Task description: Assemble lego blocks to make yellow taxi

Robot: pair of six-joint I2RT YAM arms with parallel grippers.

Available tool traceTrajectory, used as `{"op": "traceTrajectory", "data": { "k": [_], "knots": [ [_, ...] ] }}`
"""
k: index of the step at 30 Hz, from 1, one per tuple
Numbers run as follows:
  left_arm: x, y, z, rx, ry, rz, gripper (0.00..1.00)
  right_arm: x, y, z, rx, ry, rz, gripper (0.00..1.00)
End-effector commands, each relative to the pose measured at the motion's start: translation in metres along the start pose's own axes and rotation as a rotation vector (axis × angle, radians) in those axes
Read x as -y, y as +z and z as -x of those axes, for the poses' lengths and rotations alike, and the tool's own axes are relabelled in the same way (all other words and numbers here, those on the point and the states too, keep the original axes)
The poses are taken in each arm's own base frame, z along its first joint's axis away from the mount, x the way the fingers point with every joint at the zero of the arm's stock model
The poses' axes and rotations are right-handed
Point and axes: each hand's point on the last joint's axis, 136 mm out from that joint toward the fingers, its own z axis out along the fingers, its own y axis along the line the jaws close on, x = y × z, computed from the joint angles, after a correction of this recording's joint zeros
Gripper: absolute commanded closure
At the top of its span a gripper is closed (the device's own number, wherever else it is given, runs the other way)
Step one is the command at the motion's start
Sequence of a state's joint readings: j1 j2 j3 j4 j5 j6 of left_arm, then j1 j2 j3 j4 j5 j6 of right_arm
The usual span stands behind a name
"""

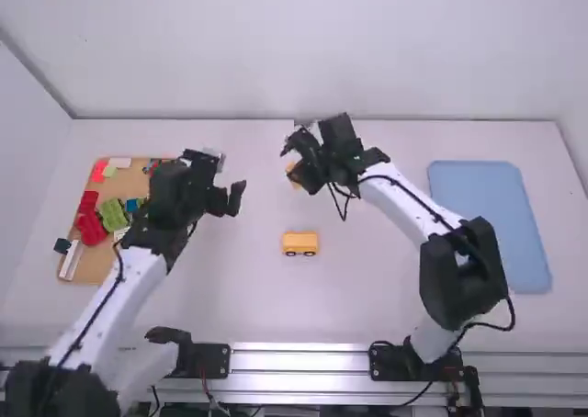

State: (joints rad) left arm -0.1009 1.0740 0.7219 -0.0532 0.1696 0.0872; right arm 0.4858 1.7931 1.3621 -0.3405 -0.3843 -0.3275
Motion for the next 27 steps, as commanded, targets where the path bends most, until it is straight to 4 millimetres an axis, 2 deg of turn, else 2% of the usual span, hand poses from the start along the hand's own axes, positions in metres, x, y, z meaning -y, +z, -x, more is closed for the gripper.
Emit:
{"op": "traceTrajectory", "data": {
  "k": [1,3,6,8,13,17,19,23,27],
  "knots": [
    [-0.026,-0.026,-0.009,0.050,-0.051,0.189,0.01,-0.017,0.018,0.002,-0.053,-0.132,0.039,0.82],
    [-0.036,-0.049,-0.014,0.115,-0.079,0.270,0.01,-0.031,0.030,0.000,-0.109,-0.195,0.080,0.82],
    [-0.043,-0.070,-0.019,0.188,-0.113,0.330,0.01,-0.048,0.042,-0.003,-0.170,-0.272,0.133,0.83],
    [-0.050,-0.095,-0.026,0.279,-0.168,0.390,0.00,-0.066,0.054,-0.008,-0.243,-0.354,0.172,0.83],
    [-0.046,-0.120,-0.032,0.395,-0.181,0.396,0.01,-0.088,0.073,-0.021,-0.385,-0.475,0.175,0.83],
    [-0.047,-0.128,-0.039,0.418,-0.185,0.410,0.01,-0.102,0.087,-0.037,-0.478,-0.559,0.193,0.83],
    [-0.056,-0.133,-0.046,0.413,-0.215,0.464,0.01,-0.110,0.098,-0.048,-0.536,-0.598,0.192,0.83],
    [-0.065,-0.135,-0.054,0.391,-0.235,0.524,0.01,-0.125,0.111,-0.065,-0.596,-0.652,0.233,0.83],
    [-0.065,-0.134,-0.056,0.381,-0.233,0.525,0.01,-0.131,0.119,-0.074,-0.620,-0.664,0.235,0.83]
  ]
}}
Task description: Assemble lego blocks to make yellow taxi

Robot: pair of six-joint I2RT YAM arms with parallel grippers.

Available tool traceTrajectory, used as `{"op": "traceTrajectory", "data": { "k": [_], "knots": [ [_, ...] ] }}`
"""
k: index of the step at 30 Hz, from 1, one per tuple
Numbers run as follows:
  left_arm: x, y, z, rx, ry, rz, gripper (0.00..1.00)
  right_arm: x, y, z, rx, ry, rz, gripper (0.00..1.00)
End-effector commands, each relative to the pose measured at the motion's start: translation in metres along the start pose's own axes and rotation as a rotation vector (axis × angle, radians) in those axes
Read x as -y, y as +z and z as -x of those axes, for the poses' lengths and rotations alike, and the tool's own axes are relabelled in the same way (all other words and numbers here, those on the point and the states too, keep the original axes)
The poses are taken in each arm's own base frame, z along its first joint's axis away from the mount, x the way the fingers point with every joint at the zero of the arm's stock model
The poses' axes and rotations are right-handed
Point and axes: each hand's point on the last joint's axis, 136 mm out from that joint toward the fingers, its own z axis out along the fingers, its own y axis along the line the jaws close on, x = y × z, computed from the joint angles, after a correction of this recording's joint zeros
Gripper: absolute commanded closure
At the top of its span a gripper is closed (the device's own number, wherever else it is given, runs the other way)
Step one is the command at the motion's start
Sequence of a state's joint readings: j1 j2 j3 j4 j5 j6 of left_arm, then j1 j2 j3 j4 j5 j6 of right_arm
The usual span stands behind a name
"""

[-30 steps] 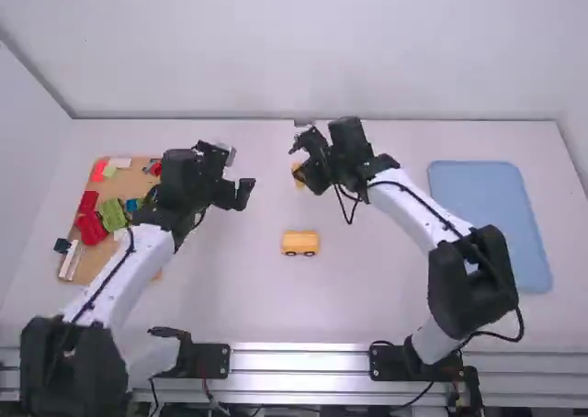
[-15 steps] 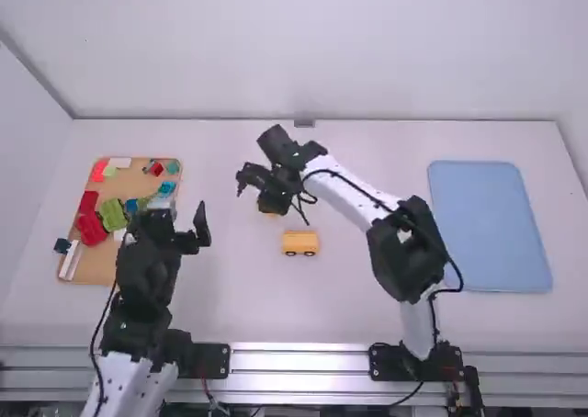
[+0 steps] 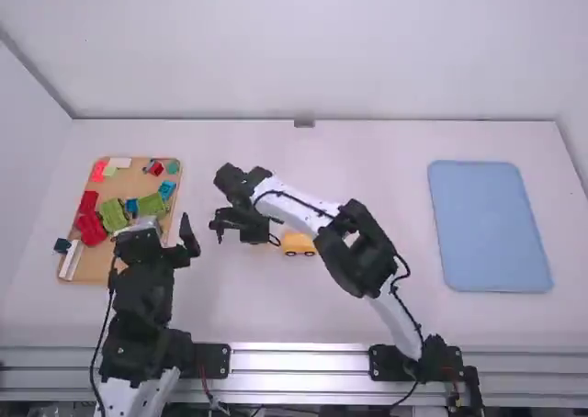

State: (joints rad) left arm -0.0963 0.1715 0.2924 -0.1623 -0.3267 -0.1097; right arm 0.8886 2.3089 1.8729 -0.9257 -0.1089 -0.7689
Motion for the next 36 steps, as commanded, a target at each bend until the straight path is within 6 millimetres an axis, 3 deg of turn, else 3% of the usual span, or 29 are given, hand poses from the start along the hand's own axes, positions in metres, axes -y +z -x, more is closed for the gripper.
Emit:
{"op": "traceTrajectory", "data": {
  "k": [1,21,31,33,34,35,36],
  "knots": [
    [-0.006,-0.001,0.001,0.009,-0.008,0.032,0.01,0.007,0.000,0.005,-0.006,-0.020,-0.029,0.83],
    [-0.006,-0.001,-0.002,-0.002,-0.005,0.031,0.01,0.003,0.016,0.006,0.015,0.023,-0.013,0.73],
    [-0.007,-0.001,-0.002,-0.001,-0.005,0.036,0.01,0.003,0.018,0.006,0.019,0.035,-0.015,0.57],
    [-0.005,-0.001,-0.002,-0.001,-0.005,0.030,0.01,0.003,0.018,0.006,0.020,0.035,-0.015,0.51],
    [-0.005,-0.001,-0.002,-0.001,-0.004,0.028,0.01,0.004,0.018,0.006,0.019,0.035,-0.016,0.34],
    [-0.006,-0.001,-0.002,-0.001,-0.004,0.031,0.01,0.005,0.018,0.007,0.020,0.036,-0.022,0.26],
    [-0.007,-0.001,-0.002,-0.001,-0.005,0.035,0.01,0.005,0.017,0.007,0.022,0.036,-0.025,0.25]
  ]
}}
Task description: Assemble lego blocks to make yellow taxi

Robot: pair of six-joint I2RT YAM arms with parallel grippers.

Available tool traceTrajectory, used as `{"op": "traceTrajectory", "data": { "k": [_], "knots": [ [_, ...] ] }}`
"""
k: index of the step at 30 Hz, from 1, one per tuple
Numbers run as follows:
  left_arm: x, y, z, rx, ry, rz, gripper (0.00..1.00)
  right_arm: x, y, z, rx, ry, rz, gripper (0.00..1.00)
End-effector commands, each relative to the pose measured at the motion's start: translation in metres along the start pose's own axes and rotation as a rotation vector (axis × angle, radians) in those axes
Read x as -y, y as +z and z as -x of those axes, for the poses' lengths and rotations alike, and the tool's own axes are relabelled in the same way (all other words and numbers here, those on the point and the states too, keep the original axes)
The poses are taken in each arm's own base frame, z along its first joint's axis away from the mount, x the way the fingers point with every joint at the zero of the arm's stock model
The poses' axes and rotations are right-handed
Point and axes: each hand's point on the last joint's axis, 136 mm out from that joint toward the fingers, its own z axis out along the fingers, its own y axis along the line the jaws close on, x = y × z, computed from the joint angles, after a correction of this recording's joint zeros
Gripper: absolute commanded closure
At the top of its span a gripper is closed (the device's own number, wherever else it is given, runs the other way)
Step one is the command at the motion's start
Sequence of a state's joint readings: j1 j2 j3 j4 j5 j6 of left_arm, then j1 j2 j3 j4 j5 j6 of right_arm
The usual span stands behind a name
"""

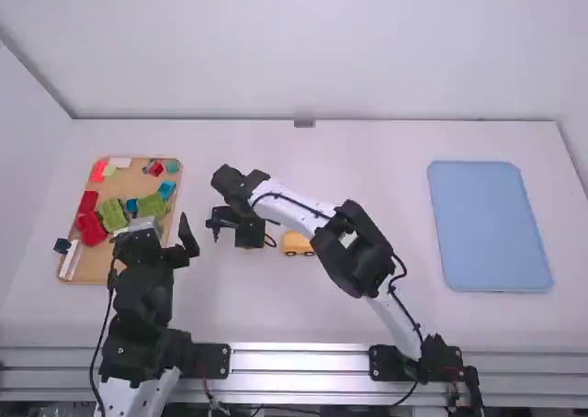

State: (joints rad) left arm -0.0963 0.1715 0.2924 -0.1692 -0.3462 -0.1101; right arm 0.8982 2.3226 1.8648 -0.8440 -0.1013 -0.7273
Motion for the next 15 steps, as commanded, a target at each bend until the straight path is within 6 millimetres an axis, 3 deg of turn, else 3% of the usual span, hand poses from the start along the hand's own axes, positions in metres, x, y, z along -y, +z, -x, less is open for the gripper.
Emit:
{"op": "traceTrajectory", "data": {
  "k": [1,3,5,6,8,11,15],
  "knots": [
    [-0.006,0.000,0.000,0.005,-0.008,0.030,0.01,-0.001,0.008,-0.005,-0.012,0.012,0.013,0.13],
    [-0.009,-0.001,-0.001,0.005,-0.006,0.049,0.01,0.006,0.003,-0.004,-0.002,0.037,0.003,0.06],
    [-0.022,-0.002,0.001,0.016,-0.027,0.128,0.01,0.018,-0.011,0.002,0.035,0.079,-0.015,0.05],
    [-0.027,-0.003,-0.002,0.008,-0.066,0.157,0.01,0.023,-0.022,0.007,0.072,0.084,-0.018,0.00],
    [-0.032,-0.003,-0.003,0.010,-0.131,0.184,0.01,0.026,-0.036,0.012,0.121,0.089,-0.019,0.02],
    [-0.014,-0.001,0.002,0.018,-0.037,0.082,0.01,0.041,-0.071,0.013,0.199,0.112,-0.057,0.02],
    [0.014,0.004,0.010,0.038,0.053,-0.074,0.01,0.055,-0.109,-0.002,0.244,0.148,-0.116,0.02]
  ]
}}
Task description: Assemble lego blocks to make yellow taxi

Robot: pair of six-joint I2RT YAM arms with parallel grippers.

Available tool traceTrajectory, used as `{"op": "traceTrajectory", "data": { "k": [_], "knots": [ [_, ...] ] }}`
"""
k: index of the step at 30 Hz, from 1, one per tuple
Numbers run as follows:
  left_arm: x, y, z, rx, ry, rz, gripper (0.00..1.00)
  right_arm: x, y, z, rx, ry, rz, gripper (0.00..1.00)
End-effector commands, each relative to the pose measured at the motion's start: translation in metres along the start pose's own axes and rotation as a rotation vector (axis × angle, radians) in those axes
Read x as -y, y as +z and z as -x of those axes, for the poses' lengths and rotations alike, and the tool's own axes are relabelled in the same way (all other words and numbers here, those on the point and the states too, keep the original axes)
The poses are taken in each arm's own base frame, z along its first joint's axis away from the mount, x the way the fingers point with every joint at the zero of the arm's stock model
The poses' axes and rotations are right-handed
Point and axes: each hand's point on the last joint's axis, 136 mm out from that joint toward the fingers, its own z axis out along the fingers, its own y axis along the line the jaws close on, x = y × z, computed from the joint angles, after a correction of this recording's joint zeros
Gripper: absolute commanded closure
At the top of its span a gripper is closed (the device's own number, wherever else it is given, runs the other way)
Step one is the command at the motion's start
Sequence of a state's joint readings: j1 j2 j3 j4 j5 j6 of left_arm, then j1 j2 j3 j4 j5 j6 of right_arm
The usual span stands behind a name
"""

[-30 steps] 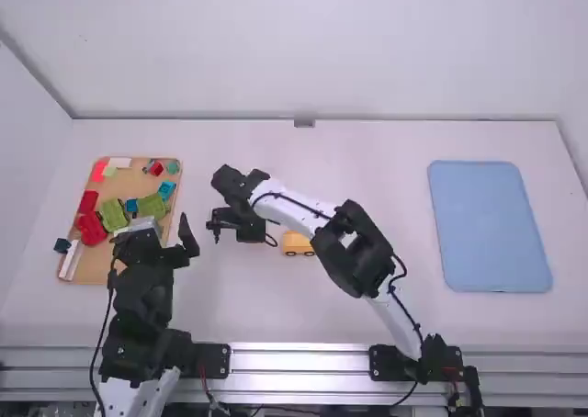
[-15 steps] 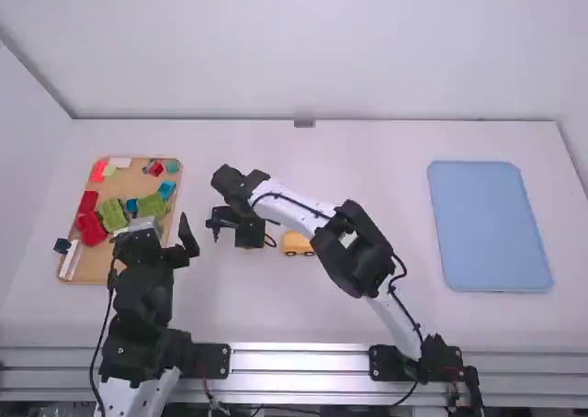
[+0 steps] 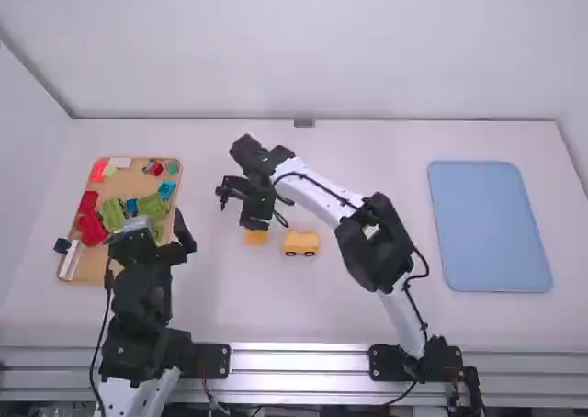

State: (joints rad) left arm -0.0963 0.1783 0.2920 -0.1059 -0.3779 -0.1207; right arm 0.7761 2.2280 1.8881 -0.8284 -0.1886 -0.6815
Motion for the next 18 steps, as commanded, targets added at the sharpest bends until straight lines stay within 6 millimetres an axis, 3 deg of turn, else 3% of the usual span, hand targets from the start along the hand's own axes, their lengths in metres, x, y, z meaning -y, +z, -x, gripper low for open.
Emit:
{"op": "traceTrajectory", "data": {
  "k": [1,6,12,18],
  "knots": [
    [0.022,0.004,-0.004,-0.018,0.093,-0.123,0.01,0.011,-0.056,0.014,0.107,0.009,-0.068,0.02],
    [0.046,0.021,-0.008,-0.078,0.153,-0.215,0.01,0.027,-0.082,-0.004,0.190,0.102,-0.192,0.02],
    [0.112,0.046,-0.016,-0.217,0.407,-0.539,0.01,0.025,-0.111,-0.047,0.317,0.206,-0.313,0.02],
    [0.150,0.069,-0.036,-0.296,0.562,-0.777,0.01,0.009,-0.120,-0.081,0.403,0.237,-0.302,0.02]
  ]
}}
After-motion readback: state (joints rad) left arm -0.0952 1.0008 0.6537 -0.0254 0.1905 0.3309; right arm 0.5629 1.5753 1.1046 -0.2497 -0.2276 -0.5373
